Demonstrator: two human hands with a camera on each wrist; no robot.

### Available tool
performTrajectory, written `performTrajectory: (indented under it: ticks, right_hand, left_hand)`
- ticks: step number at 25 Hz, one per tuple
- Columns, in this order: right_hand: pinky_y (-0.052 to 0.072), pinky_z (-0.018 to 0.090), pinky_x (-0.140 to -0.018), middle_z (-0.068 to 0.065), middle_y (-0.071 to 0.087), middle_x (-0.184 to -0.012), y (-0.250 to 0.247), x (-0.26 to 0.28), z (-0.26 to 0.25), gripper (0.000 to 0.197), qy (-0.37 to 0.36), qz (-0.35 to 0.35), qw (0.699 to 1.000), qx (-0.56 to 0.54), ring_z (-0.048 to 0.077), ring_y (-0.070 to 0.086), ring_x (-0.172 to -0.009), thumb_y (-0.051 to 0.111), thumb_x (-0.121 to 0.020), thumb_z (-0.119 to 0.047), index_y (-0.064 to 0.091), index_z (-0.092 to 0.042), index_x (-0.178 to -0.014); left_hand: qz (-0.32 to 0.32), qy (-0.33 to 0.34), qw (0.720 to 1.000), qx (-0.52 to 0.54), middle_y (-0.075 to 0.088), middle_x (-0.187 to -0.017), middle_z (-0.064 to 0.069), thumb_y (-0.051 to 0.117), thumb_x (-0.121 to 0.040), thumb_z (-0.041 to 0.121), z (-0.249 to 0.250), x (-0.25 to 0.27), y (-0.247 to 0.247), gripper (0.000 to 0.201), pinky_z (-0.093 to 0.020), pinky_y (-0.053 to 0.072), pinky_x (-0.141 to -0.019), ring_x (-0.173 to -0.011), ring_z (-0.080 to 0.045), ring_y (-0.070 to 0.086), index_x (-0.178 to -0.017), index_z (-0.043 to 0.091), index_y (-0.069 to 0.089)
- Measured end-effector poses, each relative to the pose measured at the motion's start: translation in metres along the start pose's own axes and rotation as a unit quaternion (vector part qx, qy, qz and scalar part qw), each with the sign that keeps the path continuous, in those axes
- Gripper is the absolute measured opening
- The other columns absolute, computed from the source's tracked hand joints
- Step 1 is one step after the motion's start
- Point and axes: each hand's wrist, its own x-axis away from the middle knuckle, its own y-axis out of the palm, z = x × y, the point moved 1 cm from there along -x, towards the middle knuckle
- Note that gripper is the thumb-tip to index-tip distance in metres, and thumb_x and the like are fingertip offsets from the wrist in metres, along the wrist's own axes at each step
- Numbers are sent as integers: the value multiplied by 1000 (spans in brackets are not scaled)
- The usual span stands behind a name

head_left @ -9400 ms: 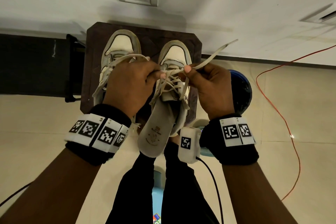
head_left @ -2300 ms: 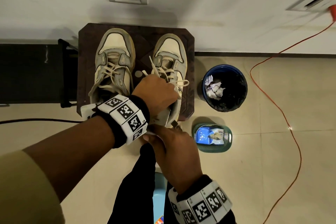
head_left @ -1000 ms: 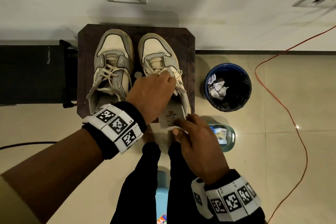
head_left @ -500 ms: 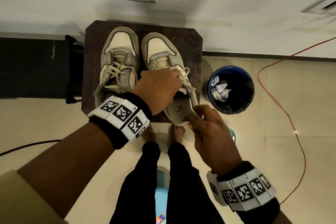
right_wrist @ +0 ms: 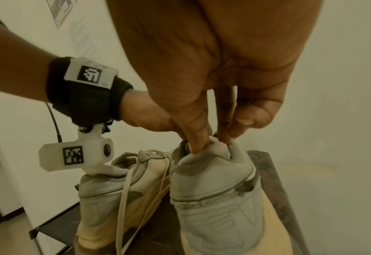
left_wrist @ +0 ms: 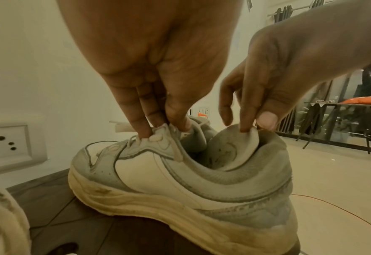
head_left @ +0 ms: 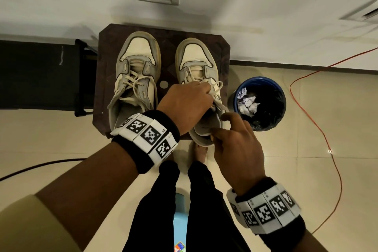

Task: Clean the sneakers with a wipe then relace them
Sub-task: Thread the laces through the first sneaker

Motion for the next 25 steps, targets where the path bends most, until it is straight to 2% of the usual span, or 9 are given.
performTrajectory:
  ticks: [3, 8, 10, 12, 14, 16, 18, 22, 25]
  right_hand:
    - [50, 31, -49, 5, 62, -108, 1, 1, 1, 12, -6, -12, 1000, -8, 28, 61, -82, 70, -73, -10, 75, -17, -81]
    - [53, 38, -56, 10, 63, -111, 12, -5, -1, 21, -19, -36, 999, 5, 33, 61, -82, 64, -70, -4, 75, -10, -87]
    - [47, 33, -54, 8, 66, -100, 19, -16, -4, 16, -18, -31, 999, 4, 33, 59, -79, 67, -70, -6, 74, -8, -84]
    - [41, 32, -52, 8, 67, -80, 23, -30, -7, 2, -9, -26, 1000, -4, 33, 57, -75, 69, -72, -9, 69, -7, -72]
    - [46, 35, -55, 9, 66, -71, 24, -42, -8, 8, -8, -35, 999, -3, 33, 57, -77, 66, -76, -10, 67, -6, -69]
    - [48, 35, -62, 9, 67, -79, 17, -46, -8, 13, -14, -70, 997, 13, 31, 58, -81, 58, -84, -15, 69, -8, -81]
    - [40, 30, -62, 7, 65, -85, 6, -42, -12, 18, -30, -112, 993, 34, 29, 60, -80, 51, -88, -20, 67, -13, -93]
    - [40, 29, -63, 2, 50, -74, -8, -26, -34, 19, -29, -201, 979, 6, 28, 54, -70, 48, -81, -35, 53, -17, -83]
    - [40, 29, -66, 7, 60, -88, 4, -30, -29, 21, 33, -262, 964, 6, 31, 60, -84, 50, -80, -35, 56, -16, -86]
  left_hand:
    - [-1, 0, 1000, 1, 50, -123, -1, 49, -94, 17, -1, -1, -2, 26, -35, 41, -73, -107, -20, 52, -118, 18, 58]
    - [-10, -8, 1000, 10, 51, -123, -1, 50, -94, 17, 2, -1, -4, 27, -36, 38, -74, -108, -20, 53, -119, 17, 59]
    - [-7, -7, 1000, 7, 51, -123, -2, 49, -94, 16, 3, -1, -7, 27, -36, 40, -74, -108, -21, 53, -119, 16, 59]
    - [-8, -4, 1000, 2, 50, -123, -2, 47, -95, 15, 5, -3, -10, 26, -35, 37, -72, -109, -21, 53, -118, 14, 58]
    - [-11, 2, 1000, -4, 49, -124, -3, 46, -95, 15, 8, -4, -12, 26, -34, 38, -72, -110, -22, 52, -118, 13, 57]
    - [-3, 4, 1000, -1, 49, -126, -4, 46, -95, 15, 8, -5, -13, 27, -33, 43, -74, -110, -23, 52, -119, 12, 57]
    - [10, -4, 1000, 6, 49, -128, -4, 47, -94, 14, 1, -5, -14, 28, -35, 48, -80, -111, -23, 52, -120, 13, 58]
    - [16, -25, 1000, 3, 50, -128, -5, 52, -92, 13, -6, -8, -12, 28, -33, 44, -75, -112, -24, 52, -120, 13, 57]
    - [-2, -14, 1000, 4, 47, -129, -4, 50, -93, 13, 1, -6, -8, 28, -32, 40, -73, -113, -23, 50, -120, 13, 56]
